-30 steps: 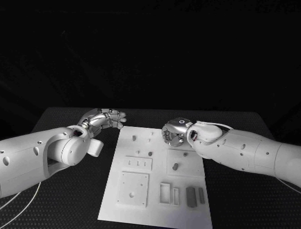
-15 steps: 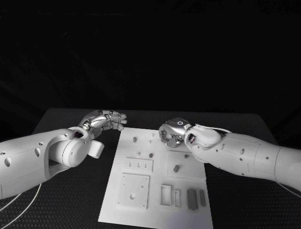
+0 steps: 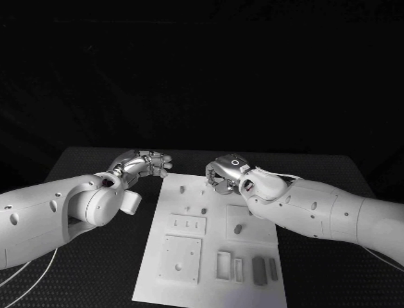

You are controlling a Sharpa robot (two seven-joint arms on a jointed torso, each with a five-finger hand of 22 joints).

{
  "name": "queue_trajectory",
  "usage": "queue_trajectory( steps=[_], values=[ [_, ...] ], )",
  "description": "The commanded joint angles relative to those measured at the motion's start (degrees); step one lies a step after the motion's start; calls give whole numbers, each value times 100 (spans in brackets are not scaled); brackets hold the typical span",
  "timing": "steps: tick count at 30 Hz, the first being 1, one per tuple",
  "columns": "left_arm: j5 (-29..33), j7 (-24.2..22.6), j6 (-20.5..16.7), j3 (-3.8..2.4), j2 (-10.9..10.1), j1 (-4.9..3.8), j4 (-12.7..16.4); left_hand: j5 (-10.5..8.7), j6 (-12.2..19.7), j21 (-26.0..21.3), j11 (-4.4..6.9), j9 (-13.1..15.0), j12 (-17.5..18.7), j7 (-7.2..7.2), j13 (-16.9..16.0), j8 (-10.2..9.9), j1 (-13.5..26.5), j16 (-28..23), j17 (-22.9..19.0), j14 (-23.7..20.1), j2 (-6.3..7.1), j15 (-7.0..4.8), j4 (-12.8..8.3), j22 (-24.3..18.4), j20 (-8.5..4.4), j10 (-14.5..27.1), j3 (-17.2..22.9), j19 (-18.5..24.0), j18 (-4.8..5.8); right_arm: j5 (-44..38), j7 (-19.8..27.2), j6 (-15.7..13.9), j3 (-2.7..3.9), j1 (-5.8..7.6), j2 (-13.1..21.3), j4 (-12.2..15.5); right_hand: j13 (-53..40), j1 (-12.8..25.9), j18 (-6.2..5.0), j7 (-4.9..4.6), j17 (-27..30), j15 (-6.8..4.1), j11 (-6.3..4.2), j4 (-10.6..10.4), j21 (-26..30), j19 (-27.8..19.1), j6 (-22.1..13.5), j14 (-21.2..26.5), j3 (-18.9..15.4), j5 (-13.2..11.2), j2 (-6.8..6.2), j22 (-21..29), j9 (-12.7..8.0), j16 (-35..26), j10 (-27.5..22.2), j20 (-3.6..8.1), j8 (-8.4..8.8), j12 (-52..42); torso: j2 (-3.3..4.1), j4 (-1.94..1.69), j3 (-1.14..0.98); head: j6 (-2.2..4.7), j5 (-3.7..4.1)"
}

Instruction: Assemble the parts on the task board

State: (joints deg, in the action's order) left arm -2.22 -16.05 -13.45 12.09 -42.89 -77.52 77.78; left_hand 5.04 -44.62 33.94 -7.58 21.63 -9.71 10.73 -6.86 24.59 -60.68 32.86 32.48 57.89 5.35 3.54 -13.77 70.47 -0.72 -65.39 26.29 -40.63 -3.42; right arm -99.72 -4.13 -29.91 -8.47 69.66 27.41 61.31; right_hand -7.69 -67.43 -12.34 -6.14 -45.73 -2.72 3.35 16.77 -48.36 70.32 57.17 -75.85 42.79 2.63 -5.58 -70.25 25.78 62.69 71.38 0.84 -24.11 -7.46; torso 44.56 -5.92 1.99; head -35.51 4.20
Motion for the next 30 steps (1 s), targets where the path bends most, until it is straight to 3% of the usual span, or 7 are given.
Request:
queue_trajectory(
  steps=[1,7,16,30],
  values=[
    [-6,-27,97,-5,33,-8,0,-32,60,22,10,5,40,1,8,-14,50,-26,9,-12,0,20,29,-9,-41,45,1,-15,17,-148,-149,-44,2,0,-60,-57,-144,-50,-266,-10,7,-87,-50,-12,-29,-4,45,65,36,15,-30,-7,11,24,364,38,-27,-20,4,-11,2,0,2],
    [-6,-25,86,-7,13,-9,19,-37,67,23,8,6,44,4,9,-17,57,-30,12,-14,7,21,31,-10,-46,48,1,-12,23,-167,-158,40,3,8,-134,-139,-149,-51,-266,-11,11,-86,-49,-14,-27,-7,42,69,53,16,-43,-9,12,26,360,36,-20,-11,19,-3,0,23,-34],
    [-8,-18,78,-22,-10,-12,71,-39,71,24,7,8,48,5,9,-18,57,-33,14,-15,12,21,31,-10,-51,50,4,-9,28,-201,-191,131,2,8,-236,-259,-157,-48,-266,-13,17,-84,-47,-17,-25,-12,40,74,77,15,-56,-11,14,27,359,33,-10,0,36,-10,-4,-1,-60],
    [-23,-22,67,-29,-12,-43,106,-41,74,25,6,10,51,6,9,-19,55,-36,16,-16,20,21,30,-11,-55,51,7,-7,32,-203,-189,162,1,7,-330,-335,-168,-44,-266,-14,25,-82,-45,-20,-21,-16,41,78,115,15,-75,-13,17,29,359,29,0,14,72,-48,22,-5,-50]
  ],
)
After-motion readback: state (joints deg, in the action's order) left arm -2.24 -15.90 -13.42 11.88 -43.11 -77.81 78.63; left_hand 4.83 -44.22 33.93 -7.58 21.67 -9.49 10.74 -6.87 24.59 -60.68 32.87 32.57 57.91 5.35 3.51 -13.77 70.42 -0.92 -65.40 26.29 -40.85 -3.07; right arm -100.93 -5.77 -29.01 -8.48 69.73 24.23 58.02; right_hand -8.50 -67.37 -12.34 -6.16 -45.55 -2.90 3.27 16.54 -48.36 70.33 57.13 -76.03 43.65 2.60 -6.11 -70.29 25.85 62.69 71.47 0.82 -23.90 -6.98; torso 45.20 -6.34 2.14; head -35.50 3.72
